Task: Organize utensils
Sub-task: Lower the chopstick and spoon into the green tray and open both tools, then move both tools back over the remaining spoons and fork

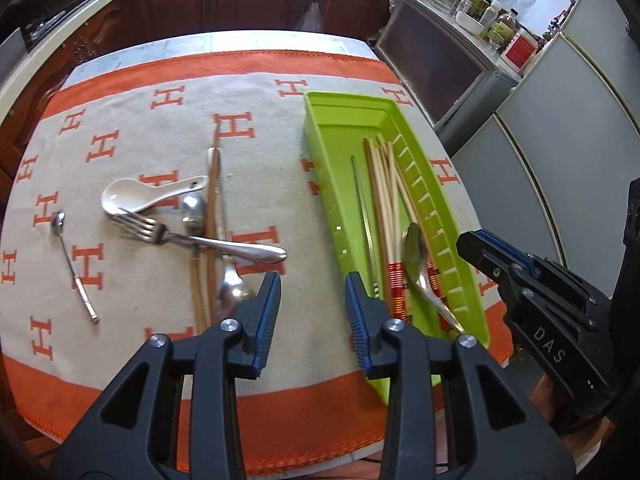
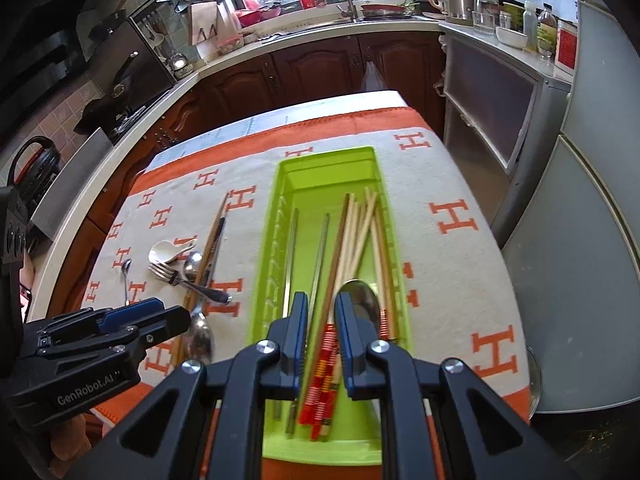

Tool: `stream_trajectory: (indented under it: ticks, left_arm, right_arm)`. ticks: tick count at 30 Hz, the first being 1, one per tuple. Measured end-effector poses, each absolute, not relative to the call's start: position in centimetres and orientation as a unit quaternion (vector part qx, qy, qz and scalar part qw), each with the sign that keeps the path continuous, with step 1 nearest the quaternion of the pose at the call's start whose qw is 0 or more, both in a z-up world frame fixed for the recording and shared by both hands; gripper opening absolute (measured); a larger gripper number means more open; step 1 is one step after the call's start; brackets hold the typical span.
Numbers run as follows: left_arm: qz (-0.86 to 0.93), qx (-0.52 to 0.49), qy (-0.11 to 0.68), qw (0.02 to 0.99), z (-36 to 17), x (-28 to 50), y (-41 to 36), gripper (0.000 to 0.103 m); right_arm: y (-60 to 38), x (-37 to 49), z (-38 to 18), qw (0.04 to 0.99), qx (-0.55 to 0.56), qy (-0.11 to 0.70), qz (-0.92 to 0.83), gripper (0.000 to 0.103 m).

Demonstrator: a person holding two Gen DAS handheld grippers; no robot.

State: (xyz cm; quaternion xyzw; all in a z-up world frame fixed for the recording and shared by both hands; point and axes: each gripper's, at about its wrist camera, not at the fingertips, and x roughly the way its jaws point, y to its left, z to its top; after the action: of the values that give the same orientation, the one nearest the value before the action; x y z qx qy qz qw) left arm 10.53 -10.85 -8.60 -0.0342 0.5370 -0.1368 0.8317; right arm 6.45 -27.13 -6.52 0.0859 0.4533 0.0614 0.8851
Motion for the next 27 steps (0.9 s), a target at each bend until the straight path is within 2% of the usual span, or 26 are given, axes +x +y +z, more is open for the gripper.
stream_trajectory:
  ticks: [5,16,27]
  left_arm:
    - [-0.108,-0.026,0.519,0.848,-7.8,9.0,-7.5,0.036]
    - [-0.043,-0.030,0.492,0.869,-6.9,6.6,0.4,0.038]
    - [0.001,-0.061,0.509,0.859,-8.8,7.1,5.8,0.038]
  right_arm:
    - [-25.2,6.2,-6.2,0.884,0.088,0.451,0.081,0.014]
    - [-20.0,6.5,-6.1,0.879,0.069,0.452,0.135,0.014]
    - [-15.6,8.1,-6.8,0.869,0.034,0.462,0.175,0.014]
